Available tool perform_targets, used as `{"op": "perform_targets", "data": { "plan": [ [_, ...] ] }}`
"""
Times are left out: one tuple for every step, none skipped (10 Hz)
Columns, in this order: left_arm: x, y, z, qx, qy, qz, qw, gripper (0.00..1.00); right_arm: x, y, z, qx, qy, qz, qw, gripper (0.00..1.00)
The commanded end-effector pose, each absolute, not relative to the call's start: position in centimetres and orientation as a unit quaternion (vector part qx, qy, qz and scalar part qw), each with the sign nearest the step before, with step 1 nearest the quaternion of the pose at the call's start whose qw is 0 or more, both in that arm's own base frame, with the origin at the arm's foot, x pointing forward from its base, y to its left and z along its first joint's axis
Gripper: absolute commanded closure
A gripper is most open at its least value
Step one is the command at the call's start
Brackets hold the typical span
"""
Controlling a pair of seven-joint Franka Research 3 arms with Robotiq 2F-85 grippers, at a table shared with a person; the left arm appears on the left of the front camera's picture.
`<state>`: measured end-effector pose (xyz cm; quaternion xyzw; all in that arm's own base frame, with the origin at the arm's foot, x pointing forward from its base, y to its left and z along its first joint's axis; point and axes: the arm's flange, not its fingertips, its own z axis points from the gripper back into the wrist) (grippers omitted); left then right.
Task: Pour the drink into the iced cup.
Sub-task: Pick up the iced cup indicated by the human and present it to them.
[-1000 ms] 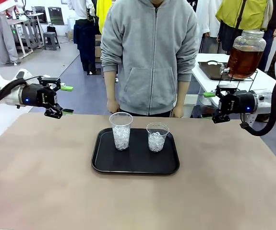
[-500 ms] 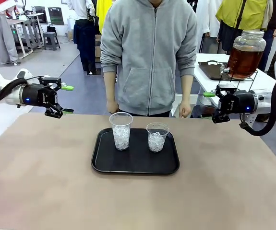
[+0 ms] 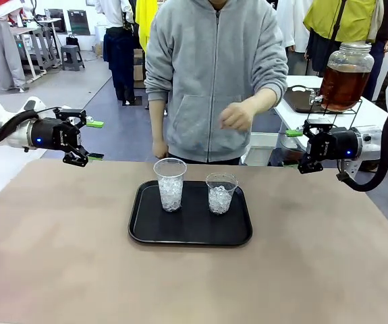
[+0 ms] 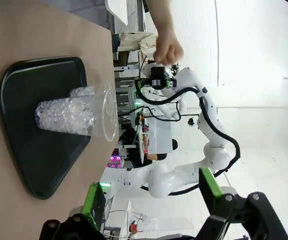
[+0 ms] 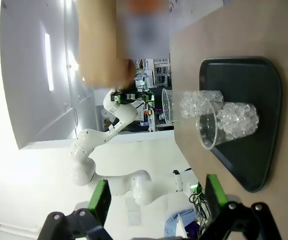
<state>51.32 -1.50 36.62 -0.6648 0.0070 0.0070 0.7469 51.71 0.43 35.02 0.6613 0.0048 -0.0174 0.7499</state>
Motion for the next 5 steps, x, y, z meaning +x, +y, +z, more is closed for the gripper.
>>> {"op": "perform_targets", "data": {
  "plan": [
    [51.09,-1.5,36.58,-0.668,0.007,-0.002,0.744,0.0,51.74,0.37,35.07,0.659,0.002,-0.019,0.752,0.0],
    [51.09,-1.5,36.58,-0.668,0.007,-0.002,0.744,0.0,51.74,0.37,35.07,0.659,0.002,-0.019,0.752,0.0],
    [51.09,-1.5,36.58,-0.668,0.007,-0.002,0.744,0.0,51.74,0.37,35.07,0.659,0.002,-0.019,0.752,0.0],
    [51.09,-1.5,36.58,-0.668,0.007,-0.002,0.744,0.0,51.74,0.37,35.07,0.659,0.002,-0.019,0.752,0.0],
    [51.09,-1.5,36.58,-0.668,0.007,-0.002,0.744,0.0,51.74,0.37,35.07,0.659,0.002,-0.019,0.752,0.0]
  ]
}}
